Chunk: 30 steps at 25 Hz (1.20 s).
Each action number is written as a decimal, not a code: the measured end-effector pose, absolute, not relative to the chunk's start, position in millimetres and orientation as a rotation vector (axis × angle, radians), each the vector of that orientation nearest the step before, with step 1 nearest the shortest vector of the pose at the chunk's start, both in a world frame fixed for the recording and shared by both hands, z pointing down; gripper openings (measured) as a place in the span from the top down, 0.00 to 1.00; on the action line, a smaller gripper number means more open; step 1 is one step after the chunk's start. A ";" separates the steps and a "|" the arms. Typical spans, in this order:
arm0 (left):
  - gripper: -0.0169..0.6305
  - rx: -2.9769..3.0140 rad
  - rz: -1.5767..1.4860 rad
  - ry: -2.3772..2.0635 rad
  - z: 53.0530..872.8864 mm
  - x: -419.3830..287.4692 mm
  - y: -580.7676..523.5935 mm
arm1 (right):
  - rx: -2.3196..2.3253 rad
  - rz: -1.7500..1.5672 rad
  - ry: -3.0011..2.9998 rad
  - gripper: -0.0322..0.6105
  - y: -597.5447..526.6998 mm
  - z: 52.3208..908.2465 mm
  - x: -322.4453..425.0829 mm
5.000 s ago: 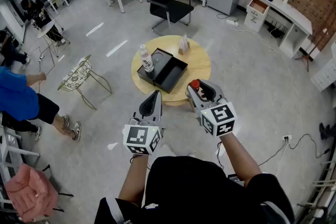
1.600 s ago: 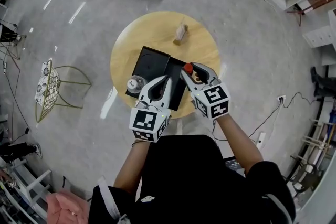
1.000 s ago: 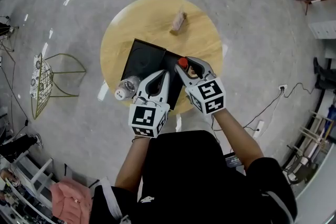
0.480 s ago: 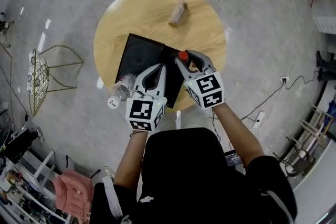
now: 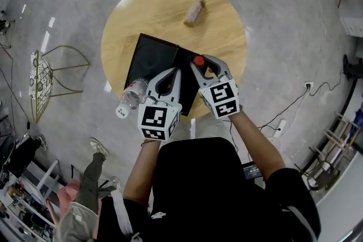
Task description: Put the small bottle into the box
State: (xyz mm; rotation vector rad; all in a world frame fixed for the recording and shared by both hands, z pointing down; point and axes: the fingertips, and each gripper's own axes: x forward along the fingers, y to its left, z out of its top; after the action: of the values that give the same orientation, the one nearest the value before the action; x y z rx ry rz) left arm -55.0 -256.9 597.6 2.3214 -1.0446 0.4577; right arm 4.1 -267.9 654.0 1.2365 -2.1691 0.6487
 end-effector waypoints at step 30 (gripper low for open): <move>0.96 2.340 0.491 -1.018 603.0 -47.2 -239.7 | 1.198 0.651 -2.196 0.71 -243.6 662.0 0.0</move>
State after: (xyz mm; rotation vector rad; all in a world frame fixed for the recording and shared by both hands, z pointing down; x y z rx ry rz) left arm -47.2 -239.7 603.0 2.3401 -1.0184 0.4907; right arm 0.0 -243.6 662.0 1.1975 -2.1956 0.6510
